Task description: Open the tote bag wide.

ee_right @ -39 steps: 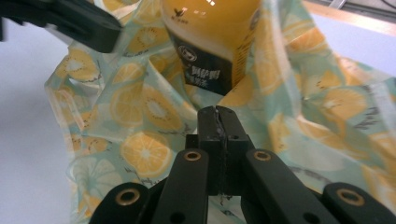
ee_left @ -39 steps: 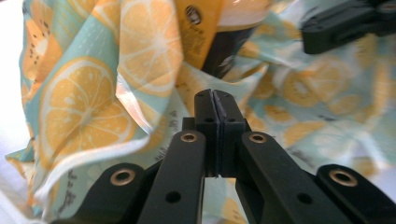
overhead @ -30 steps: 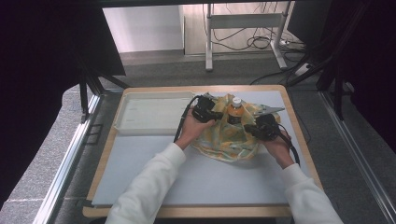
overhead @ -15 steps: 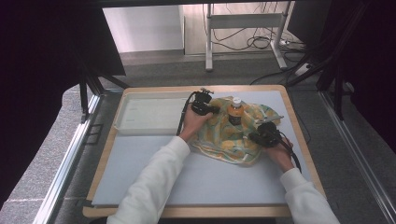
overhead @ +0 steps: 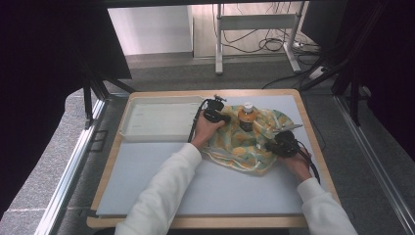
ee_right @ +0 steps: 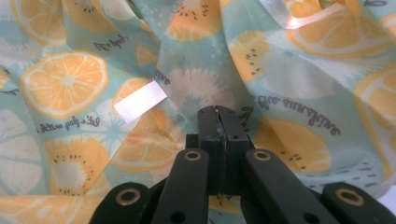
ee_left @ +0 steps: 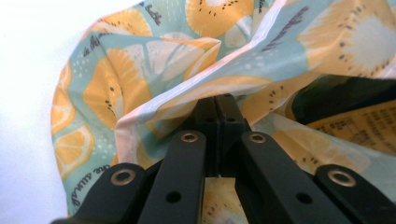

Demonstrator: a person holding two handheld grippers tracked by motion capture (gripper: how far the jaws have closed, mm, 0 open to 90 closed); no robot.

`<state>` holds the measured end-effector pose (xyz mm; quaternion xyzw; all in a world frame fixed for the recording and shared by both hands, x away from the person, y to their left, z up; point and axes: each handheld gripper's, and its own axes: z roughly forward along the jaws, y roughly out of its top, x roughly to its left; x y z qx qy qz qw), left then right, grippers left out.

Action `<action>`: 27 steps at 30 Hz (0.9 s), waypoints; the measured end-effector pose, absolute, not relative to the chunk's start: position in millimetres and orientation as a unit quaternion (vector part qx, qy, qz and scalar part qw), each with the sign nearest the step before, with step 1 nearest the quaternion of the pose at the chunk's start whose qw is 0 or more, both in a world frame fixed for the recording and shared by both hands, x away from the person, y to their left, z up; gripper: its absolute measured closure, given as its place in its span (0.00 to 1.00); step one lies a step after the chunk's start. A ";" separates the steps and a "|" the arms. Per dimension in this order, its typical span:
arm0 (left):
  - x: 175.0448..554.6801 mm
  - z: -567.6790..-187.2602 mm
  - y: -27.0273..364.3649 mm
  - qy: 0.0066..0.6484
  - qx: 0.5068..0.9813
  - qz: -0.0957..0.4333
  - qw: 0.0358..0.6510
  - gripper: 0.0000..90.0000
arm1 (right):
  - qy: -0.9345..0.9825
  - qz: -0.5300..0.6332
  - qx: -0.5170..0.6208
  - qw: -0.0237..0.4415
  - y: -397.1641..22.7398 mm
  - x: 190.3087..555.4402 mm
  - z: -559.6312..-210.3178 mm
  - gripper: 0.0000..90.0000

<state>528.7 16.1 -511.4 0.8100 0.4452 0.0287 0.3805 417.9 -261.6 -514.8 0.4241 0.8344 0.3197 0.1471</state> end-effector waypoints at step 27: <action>482.8 -462.0 23.5 0.369 0.820 0.014 0.438 1.00 | 0.836 0.319 0.421 0.149 -264.2 417.5 -514.8 0.99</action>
